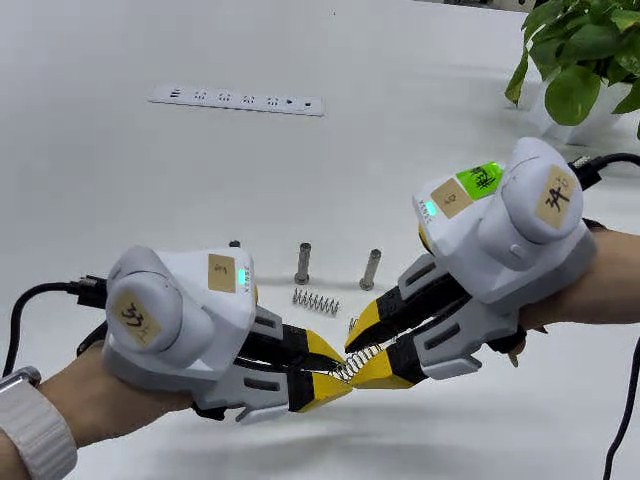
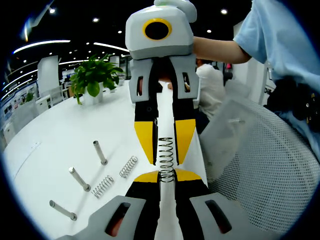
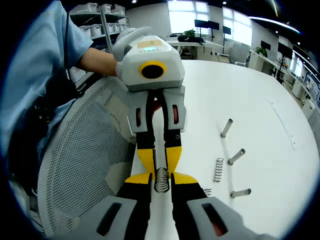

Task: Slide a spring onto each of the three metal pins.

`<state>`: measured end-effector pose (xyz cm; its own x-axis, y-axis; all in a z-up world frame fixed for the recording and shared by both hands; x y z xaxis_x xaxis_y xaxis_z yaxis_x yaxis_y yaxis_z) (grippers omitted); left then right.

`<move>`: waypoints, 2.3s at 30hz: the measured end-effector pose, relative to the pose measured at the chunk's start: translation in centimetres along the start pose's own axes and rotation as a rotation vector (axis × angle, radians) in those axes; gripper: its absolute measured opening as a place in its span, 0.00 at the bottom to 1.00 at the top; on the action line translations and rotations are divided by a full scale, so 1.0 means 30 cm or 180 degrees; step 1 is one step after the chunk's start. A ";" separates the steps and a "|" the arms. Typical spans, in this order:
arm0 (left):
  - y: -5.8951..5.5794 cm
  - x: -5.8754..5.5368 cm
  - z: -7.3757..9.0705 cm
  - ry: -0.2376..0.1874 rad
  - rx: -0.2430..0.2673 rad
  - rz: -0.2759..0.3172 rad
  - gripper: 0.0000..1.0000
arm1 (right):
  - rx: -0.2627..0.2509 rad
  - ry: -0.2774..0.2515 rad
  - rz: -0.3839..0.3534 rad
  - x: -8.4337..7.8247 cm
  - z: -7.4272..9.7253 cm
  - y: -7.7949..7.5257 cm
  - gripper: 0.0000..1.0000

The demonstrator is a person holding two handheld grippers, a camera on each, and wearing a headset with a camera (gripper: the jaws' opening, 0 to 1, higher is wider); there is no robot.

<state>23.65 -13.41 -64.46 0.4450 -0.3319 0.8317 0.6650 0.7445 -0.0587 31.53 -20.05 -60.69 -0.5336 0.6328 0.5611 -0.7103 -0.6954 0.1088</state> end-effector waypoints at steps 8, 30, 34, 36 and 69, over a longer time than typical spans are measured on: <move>0.002 0.009 -0.012 -0.0045 0.0005 0.0000 0.10 | 0.0018 0.0033 -0.0006 -0.011 -0.002 -0.005 0.13; -0.010 0.011 -0.020 -0.0101 0.0026 0.0245 0.10 | 0.0134 0.0176 -0.0132 -0.018 -0.002 -0.009 0.12; -0.004 0.004 -0.008 -0.0130 0.0073 0.0297 0.11 | 0.0131 0.0200 -0.0074 -0.005 -0.001 -0.012 0.12; -0.001 0.000 0.001 -0.0168 0.0121 0.0326 0.11 | 0.0123 0.0197 -0.0060 0.003 0.001 -0.017 0.12; 0.130 -0.153 0.251 -0.0305 0.1731 0.1360 0.99 | -0.0061 0.0294 0.0231 0.104 0.026 -0.133 0.12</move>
<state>19.68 -4.62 -64.34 0.5292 0.0885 0.8439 0.0378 0.9911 -0.1276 33.05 -15.58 -58.73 -0.6232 0.6104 0.4889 -0.6766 -0.7343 0.0544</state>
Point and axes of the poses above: the centre of the closed fingertips' face, and the gripper's own axes: z roughly backward along the fingers, y roughly to its left, x roughly out of its top, the point moved 8 cm from there along z, roughly backward along the fingers, and after that the axes turned 6 degrees about y, right-handed, at the moved point
